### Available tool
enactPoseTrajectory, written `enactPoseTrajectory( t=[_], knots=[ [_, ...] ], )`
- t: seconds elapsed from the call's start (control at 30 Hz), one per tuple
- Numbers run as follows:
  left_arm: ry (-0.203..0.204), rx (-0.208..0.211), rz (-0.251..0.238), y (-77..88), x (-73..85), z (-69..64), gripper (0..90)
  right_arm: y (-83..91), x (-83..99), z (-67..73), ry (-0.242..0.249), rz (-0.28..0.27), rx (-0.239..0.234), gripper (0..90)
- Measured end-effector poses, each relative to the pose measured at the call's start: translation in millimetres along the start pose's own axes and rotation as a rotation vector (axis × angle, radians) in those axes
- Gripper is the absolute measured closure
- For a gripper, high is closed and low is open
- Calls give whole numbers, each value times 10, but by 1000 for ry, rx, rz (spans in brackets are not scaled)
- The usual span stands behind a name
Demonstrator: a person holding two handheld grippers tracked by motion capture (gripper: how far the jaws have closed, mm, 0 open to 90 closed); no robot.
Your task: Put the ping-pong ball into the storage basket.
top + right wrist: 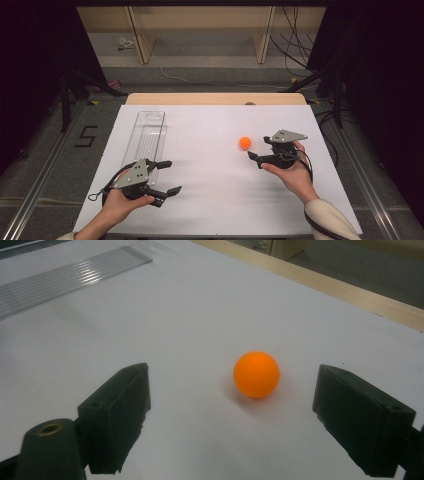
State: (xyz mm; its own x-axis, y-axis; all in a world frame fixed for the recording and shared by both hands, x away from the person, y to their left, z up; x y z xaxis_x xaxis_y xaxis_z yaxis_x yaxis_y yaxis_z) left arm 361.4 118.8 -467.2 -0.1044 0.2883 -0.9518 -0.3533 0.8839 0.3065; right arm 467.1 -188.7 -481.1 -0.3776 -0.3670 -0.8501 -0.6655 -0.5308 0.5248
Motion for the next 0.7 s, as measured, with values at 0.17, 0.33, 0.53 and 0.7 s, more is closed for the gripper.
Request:
enactPoseTrajectory(
  t=[0.17,0.33,0.53,0.7],
  knots=[
    [1,2,-1,-1,-1,-2,165,-66,-8,-19,-1,9,3,162],
    [1,2,-2,0,-2,-3,166,-130,-18,-26,0,15,5,163],
    [1,2,-3,0,-3,-3,166,-195,-32,-36,3,22,8,163],
    [0,3,-3,0,-4,-5,165,-258,-34,-38,3,32,8,163]
  ],
)
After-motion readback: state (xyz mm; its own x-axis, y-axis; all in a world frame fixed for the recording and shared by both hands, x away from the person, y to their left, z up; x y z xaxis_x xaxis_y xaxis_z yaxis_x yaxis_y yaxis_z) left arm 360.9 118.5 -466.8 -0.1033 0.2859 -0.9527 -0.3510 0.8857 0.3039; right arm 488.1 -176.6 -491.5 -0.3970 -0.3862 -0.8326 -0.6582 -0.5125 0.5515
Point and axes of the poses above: each handheld gripper's, and its own axes: y roughly backward along the jaws, x roughly out of its underside, z roughly to its left, the point moved 8 cm from there along -y, roughly forward along the jaws, and after that the axes turned 4 degrees about x, right-handed, at the moved point
